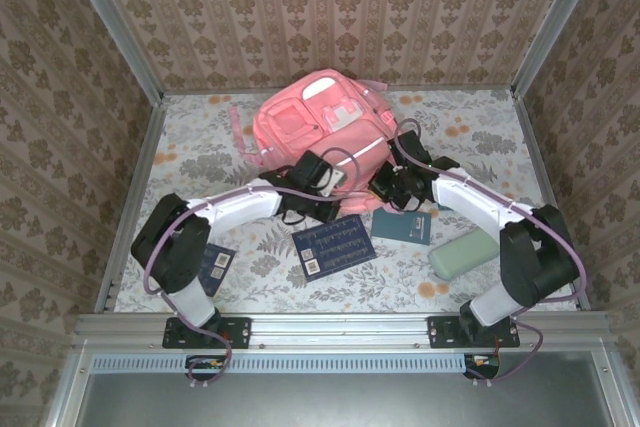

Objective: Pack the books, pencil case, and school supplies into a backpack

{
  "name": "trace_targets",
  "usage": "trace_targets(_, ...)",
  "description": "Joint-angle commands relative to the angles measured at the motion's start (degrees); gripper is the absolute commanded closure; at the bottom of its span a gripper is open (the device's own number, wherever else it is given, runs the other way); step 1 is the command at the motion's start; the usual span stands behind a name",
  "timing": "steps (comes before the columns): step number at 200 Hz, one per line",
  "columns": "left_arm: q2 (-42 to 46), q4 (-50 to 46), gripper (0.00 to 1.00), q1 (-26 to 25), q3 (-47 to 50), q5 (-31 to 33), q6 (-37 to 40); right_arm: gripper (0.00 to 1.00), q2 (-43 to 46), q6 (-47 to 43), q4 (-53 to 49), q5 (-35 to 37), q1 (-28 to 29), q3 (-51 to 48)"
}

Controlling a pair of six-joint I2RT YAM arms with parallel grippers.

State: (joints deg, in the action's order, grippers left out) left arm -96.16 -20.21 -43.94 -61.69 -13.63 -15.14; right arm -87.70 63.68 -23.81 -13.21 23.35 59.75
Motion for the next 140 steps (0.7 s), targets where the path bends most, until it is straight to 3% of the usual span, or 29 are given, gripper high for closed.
trace_targets(1, 3.0, -7.1, 1.0, 6.5, 1.9, 4.6, 4.0, 1.0, 4.1, -1.3, -0.4, 3.4, -1.5, -1.0)
trace_targets(62, -1.8, -6.3, 1.0, 20.2, -2.3, 5.2, 8.2, 1.0, 5.8, -1.3, 0.5, 1.9, -1.5, -2.1)
trace_targets(111, -3.0, -4.6, 1.0, 19.9, -3.7, -1.7, 6.1, 1.0, 5.0, -1.7, 1.9, 0.7, -0.6, -1.6)
trace_targets(124, -2.1, -4.5, 0.81, 19.8, -3.0, -3.4, 4.6, 1.0, 4.6, -1.9, 2.0, 0.2, -0.5, -1.5)
trace_targets(140, 1.0, -3.0, 0.71, 19.7, -0.6, -5.2, 2.3, 0.87, 4.5, -2.6, 1.7, 0.1, -0.4, -1.5)
